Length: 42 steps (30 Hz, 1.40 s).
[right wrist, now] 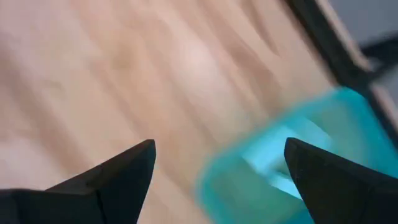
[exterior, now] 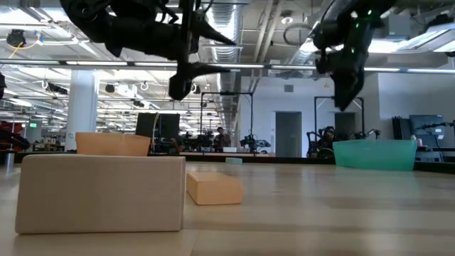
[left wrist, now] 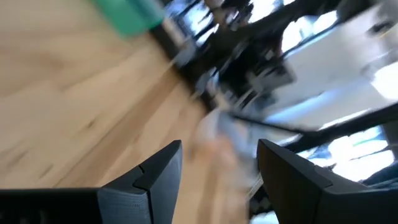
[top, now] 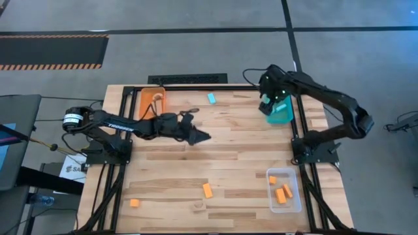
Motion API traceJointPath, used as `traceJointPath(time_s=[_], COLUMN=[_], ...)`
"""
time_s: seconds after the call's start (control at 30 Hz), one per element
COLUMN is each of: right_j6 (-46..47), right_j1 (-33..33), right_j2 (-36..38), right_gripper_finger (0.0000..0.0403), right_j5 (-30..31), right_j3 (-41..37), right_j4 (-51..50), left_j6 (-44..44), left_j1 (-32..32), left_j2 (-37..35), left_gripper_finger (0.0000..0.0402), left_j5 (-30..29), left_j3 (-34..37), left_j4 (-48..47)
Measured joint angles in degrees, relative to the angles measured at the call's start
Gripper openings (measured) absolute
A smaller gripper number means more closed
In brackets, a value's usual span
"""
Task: Sort & place blocks by color
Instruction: Put the orange block into the white bin
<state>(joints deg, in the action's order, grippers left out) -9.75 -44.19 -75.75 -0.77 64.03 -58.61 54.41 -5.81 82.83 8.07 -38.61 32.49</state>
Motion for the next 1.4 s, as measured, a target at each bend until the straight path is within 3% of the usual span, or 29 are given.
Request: traceJointPath(time_s=[0.1, 0.23, 0.37, 0.5, 0.6, 0.7, 0.87, 1.13, 1.4], right_j6=[5.84, 11.56, 14.36, 15.88, 16.40, 16.65, 16.86, 16.84, 16.86], right_j1=[4.94, 13.15, 21.75, 28.80, 32.67, 35.52, 38.50, 40.07, 40.07], right_j2=[3.14, 5.51, 6.37, 6.18, 6.02, 6.02, 6.02, 6.02, 6.02], right_gripper_finger=[0.0378, 0.0378, 0.0378, 0.0378, 0.0378, 0.0378, 0.0378, 0.0378, 0.0378], right_j5=[-4.83, -5.62, -5.67, -5.62, -5.62, -5.56, -5.51, -5.40, -5.40], right_j3=[0.00, 0.00, 0.00, 0.00, 0.00, 0.00, 0.00, 0.00, -0.02], right_j4=[2.86, 6.81, 9.87, 12.55, 13.28, 14.69, 15.06, 16.65, 16.94], left_j6=[-1.79, -3.94, -7.33, -4.52, 0.73, 5.81, 10.38, 12.85, 6.91], left_j1=[2.02, 6.39, 12.57, 20.47, 27.35, 33.86, 44.67, 58.61, 62.68], left_j2=[0.00, -1.14, -3.45, -4.17, -4.24, -4.22, -4.08, -3.98, 3.03], left_gripper_finger=[0.0196, 0.0196, 0.0196, 0.0196, 0.0196, 0.0196, 0.0196, 0.0196, 0.0196], left_j5=[-0.32, -1.73, -6.40, -8.77, -7.14, -1.80, 5.87, 3.24, 1.71], left_j3=[0.00, -0.74, -6.28, -13.75, -17.76, -19.28, -19.37, -19.34, -19.30], left_j4=[-5.70, -17.22, -40.17, -63.25, -75.93, -83.74, -85.25, -84.11, -83.97])
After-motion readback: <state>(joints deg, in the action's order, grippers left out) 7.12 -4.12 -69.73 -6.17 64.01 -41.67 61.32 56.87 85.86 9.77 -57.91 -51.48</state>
